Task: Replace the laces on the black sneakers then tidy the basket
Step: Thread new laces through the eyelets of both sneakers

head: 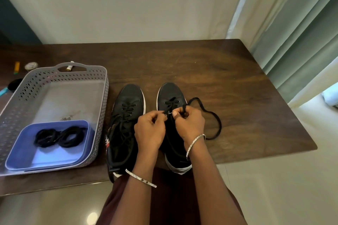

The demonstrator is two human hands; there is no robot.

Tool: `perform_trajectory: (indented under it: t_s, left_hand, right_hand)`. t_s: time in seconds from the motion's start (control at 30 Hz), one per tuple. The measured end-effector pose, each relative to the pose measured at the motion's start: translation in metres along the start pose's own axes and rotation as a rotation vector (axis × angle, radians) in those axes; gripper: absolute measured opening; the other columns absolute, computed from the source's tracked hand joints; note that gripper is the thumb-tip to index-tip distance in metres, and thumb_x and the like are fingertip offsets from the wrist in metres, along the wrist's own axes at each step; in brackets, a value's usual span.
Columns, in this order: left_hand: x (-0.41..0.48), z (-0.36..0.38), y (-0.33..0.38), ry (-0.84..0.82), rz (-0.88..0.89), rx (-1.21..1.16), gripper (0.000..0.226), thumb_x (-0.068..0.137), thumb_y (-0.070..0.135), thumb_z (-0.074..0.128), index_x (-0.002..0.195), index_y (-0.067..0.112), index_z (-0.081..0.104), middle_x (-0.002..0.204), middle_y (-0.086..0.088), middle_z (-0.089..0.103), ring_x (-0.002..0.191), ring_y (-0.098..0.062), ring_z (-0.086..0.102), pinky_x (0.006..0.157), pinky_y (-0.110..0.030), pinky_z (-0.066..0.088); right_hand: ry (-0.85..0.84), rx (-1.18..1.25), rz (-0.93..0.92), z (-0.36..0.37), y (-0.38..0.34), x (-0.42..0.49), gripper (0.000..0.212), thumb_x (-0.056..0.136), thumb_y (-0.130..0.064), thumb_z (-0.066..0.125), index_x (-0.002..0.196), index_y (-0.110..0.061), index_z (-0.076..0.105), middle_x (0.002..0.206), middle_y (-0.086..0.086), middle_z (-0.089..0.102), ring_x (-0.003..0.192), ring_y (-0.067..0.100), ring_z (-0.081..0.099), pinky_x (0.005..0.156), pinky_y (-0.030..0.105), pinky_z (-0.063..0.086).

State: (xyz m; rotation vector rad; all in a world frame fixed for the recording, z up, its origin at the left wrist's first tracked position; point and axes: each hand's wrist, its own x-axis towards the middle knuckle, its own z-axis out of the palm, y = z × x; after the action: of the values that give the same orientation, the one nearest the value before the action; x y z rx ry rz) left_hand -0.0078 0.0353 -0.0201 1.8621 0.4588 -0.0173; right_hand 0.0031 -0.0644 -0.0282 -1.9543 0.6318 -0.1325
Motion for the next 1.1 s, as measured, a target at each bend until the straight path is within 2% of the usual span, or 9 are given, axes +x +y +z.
perform_trajectory:
  t_s: [0.1,0.23,0.33,0.47,0.63,0.77,0.93,1.1]
  left_hand:
    - [-0.0003,-0.0013,-0.0001,-0.014,0.001,-0.006,0.015,0.087,0.024,0.064,0.087,0.031,0.078,0.077,0.011,0.073,0.083,-0.009,0.067,0.084,-0.042,0.056]
    - [-0.0012,-0.002,0.0006,-0.019,0.005,-0.022,0.016,0.087,0.022,0.064,0.087,0.03,0.078,0.073,0.011,0.072,0.076,-0.007,0.068,0.081,-0.041,0.058]
    - [-0.0011,-0.0028,0.001,-0.022,0.009,-0.03,0.017,0.088,0.021,0.064,0.086,0.031,0.078,0.07,0.012,0.072,0.072,-0.005,0.067,0.079,-0.04,0.059]
    - [-0.001,-0.0029,0.0007,-0.026,0.019,-0.02,0.016,0.086,0.023,0.064,0.085,0.032,0.078,0.073,0.012,0.072,0.08,-0.008,0.068,0.083,-0.043,0.057]
    - [-0.0008,-0.0028,0.0008,-0.027,0.001,-0.022,0.017,0.086,0.023,0.064,0.082,0.033,0.077,0.066,0.01,0.07,0.074,-0.013,0.068,0.081,-0.046,0.057]
    - [-0.0002,-0.0038,0.0024,-0.033,0.002,-0.03,0.016,0.085,0.021,0.065,0.087,0.029,0.078,0.061,0.004,0.068,0.064,-0.015,0.066,0.074,-0.041,0.057]
    - [0.0002,-0.004,0.003,-0.034,0.009,-0.027,0.016,0.085,0.021,0.065,0.087,0.029,0.078,0.061,0.004,0.069,0.063,-0.014,0.066,0.073,-0.039,0.058]
    - [0.0002,-0.0043,0.003,-0.037,0.019,-0.031,0.016,0.085,0.021,0.066,0.088,0.03,0.079,0.063,0.008,0.07,0.064,-0.01,0.066,0.075,-0.04,0.058]
  right_hand:
    - [0.007,-0.003,0.013,0.0005,-0.0007,-0.0001,0.018,0.087,-0.018,0.068,0.072,-0.026,0.064,0.071,-0.008,0.064,0.081,0.017,0.065,0.073,0.027,0.049]
    - [-0.004,0.001,0.034,0.0031,-0.0004,-0.0001,0.016,0.088,-0.023,0.067,0.073,-0.027,0.063,0.077,-0.007,0.067,0.083,0.017,0.066,0.078,0.032,0.053]
    - [-0.009,0.009,0.041,0.0031,-0.0006,-0.0002,0.013,0.089,-0.024,0.067,0.076,-0.026,0.065,0.078,-0.007,0.067,0.081,0.015,0.064,0.075,0.029,0.051]
    - [-0.015,0.01,0.04,0.0031,-0.0008,0.0002,0.014,0.088,-0.024,0.066,0.074,-0.026,0.064,0.077,-0.006,0.066,0.082,0.017,0.065,0.077,0.031,0.053]
    - [-0.032,-0.071,-0.001,0.0017,-0.0035,0.0009,0.02,0.087,-0.017,0.065,0.07,-0.025,0.058,0.078,-0.004,0.066,0.085,0.02,0.066,0.077,0.031,0.052]
    - [-0.065,-0.136,-0.065,-0.0003,-0.0036,0.0012,0.012,0.086,-0.011,0.063,0.077,-0.02,0.061,0.088,-0.001,0.07,0.087,0.019,0.065,0.079,0.032,0.052]
    - [-0.068,-0.098,-0.106,0.0004,0.0006,0.002,0.017,0.088,-0.013,0.065,0.077,-0.025,0.061,0.087,-0.004,0.069,0.087,0.018,0.065,0.081,0.035,0.052]
    - [-0.071,-0.122,-0.118,0.0031,0.0022,0.0034,0.006,0.088,-0.014,0.065,0.085,-0.019,0.066,0.092,-0.002,0.07,0.091,0.018,0.065,0.082,0.034,0.052]
